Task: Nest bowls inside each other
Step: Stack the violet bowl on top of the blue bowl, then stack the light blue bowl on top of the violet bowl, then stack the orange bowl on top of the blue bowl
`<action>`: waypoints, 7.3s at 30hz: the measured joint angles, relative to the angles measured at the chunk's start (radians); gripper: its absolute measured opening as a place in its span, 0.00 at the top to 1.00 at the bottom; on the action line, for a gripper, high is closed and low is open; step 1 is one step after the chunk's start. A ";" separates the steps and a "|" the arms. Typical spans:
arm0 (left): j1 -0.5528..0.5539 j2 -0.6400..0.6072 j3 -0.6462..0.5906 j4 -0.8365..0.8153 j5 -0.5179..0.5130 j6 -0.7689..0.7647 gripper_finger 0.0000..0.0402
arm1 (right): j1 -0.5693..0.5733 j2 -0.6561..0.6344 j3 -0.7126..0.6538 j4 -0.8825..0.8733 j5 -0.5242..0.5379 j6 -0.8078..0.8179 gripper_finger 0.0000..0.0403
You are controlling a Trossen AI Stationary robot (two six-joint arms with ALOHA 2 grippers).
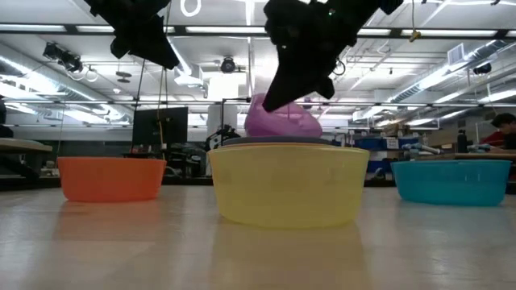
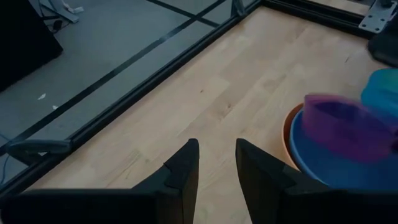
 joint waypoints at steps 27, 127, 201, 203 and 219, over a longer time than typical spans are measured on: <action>0.000 0.000 0.000 -0.034 0.029 -0.011 0.71 | 0.076 -0.162 0.000 -0.594 0.207 0.262 0.62; -0.033 0.050 0.000 -0.254 0.232 0.013 0.71 | -0.076 -0.093 0.025 -0.342 0.210 0.082 0.55; 0.010 0.576 0.435 -0.086 0.312 0.175 1.00 | 0.250 -0.184 0.024 -0.827 0.496 0.501 0.56; 0.034 0.610 0.435 -0.059 0.345 0.183 1.00 | 0.284 -0.184 0.024 -0.879 0.514 0.574 0.56; 0.080 0.750 0.436 0.018 0.441 0.055 0.77 | 0.387 -0.184 0.024 -1.015 0.513 0.816 0.56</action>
